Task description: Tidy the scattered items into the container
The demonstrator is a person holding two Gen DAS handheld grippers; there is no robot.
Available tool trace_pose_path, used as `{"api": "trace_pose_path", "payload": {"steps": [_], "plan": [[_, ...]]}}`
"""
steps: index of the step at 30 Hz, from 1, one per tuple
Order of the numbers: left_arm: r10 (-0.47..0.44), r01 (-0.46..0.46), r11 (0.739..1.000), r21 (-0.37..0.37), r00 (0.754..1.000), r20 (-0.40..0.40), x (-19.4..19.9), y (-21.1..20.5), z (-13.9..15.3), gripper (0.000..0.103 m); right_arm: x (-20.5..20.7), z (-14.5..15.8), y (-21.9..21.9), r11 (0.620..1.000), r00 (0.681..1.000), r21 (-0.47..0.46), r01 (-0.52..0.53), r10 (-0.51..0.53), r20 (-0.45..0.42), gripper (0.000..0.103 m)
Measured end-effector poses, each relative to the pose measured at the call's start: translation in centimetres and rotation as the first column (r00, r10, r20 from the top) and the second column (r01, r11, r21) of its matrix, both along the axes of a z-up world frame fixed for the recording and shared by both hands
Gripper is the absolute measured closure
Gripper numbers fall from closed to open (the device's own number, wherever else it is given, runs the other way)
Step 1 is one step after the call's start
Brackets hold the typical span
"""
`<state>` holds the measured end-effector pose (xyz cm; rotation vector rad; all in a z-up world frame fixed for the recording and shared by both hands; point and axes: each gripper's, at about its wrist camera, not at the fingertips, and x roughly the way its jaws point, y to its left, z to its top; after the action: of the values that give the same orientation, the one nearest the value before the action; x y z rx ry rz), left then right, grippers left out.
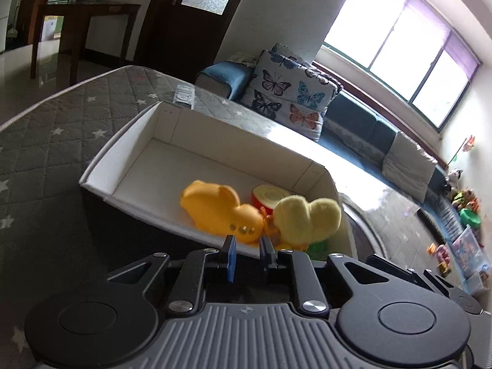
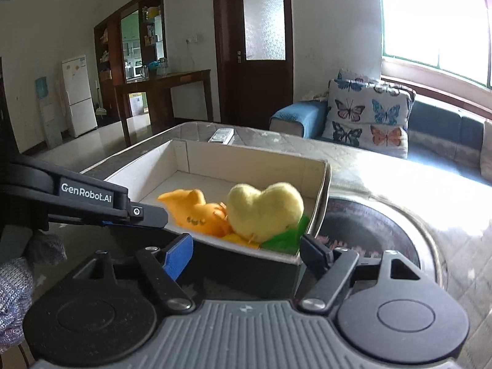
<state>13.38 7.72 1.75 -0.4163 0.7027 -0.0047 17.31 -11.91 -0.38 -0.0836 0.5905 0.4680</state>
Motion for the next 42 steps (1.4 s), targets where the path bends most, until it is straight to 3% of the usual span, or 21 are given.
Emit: {"api": "trace_pose_path", "payload": {"steps": [15,23,37,42], "plan": [[0.032,-0.031,0.998,0.063,0.999,-0.011,-3.3,-1.3,-0.9,0.085,-2.3,-1.4,-1.1,0.998,0.995,0.049,0.04,-0.035,-0.092,0.017],[0.052,-0.05,0.991,0.125,0.998,-0.017,-4.3,-2.0,-1.6,0.081,-3.5,-1.9,-1.3,0.997,0.993,0.06,0.052,-0.045,-0.109,0.012],[0.065,-0.056,0.989,0.136,0.996,-0.058,-5.0,-2.3,-3.0,0.08,-4.9,-3.0,-1.0,0.998,0.99,0.042,0.053,-0.047,-0.136,0.01],[0.071,-0.062,0.98,0.187,0.996,-0.045,-5.4,-2.6,-3.1,0.08,-5.2,-3.2,-0.8,0.998,0.989,0.039,0.048,-0.042,-0.141,0.01]]}}
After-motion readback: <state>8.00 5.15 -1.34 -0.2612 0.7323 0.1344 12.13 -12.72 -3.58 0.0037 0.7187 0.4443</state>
